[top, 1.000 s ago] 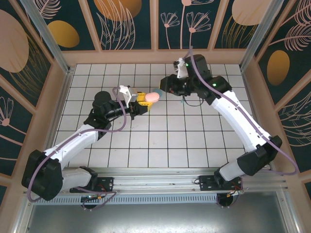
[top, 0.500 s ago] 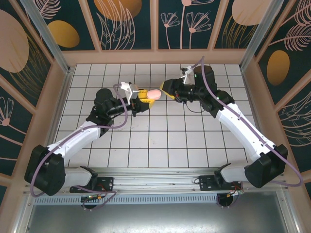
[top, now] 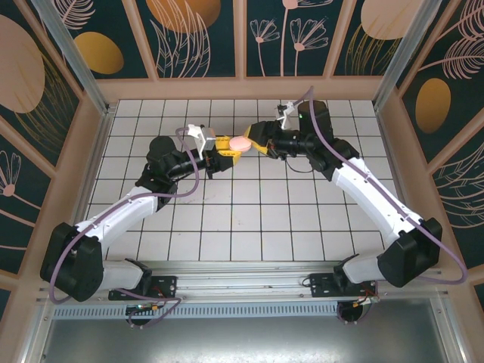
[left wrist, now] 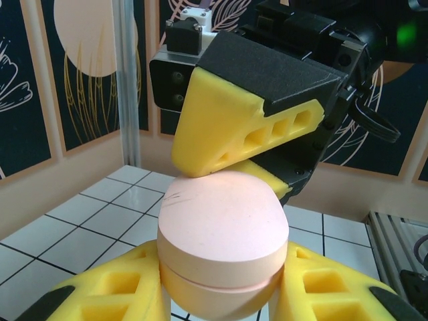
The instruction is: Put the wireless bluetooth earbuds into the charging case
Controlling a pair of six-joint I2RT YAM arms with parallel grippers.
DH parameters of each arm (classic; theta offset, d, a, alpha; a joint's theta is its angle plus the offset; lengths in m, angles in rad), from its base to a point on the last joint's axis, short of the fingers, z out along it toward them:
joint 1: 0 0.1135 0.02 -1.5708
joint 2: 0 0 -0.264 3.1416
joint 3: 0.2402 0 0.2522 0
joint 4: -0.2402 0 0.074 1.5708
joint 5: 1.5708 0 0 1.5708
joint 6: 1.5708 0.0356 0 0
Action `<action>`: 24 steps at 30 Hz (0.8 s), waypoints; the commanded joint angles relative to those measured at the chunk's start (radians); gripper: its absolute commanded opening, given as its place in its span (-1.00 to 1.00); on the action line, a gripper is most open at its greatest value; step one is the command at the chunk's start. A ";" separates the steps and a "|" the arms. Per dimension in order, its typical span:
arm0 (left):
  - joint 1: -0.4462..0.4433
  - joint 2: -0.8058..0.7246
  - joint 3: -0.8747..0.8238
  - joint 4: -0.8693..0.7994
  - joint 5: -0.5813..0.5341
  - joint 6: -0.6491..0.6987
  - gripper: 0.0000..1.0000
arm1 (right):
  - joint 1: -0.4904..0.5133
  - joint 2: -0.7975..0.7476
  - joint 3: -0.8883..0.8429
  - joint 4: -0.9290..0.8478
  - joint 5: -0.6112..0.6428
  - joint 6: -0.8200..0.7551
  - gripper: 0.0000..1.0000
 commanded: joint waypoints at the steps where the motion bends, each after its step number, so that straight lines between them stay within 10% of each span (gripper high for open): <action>1: 0.001 0.004 0.029 0.087 -0.011 -0.026 -0.79 | 0.013 0.010 -0.004 0.059 -0.063 0.030 -0.06; 16: 0.000 0.008 0.023 0.073 -0.010 -0.032 -0.73 | 0.018 0.009 -0.083 0.253 -0.156 0.137 -0.36; 24: 0.000 -0.063 -0.006 -0.051 -0.070 0.068 -0.11 | 0.014 -0.030 -0.151 0.356 -0.106 0.201 -0.63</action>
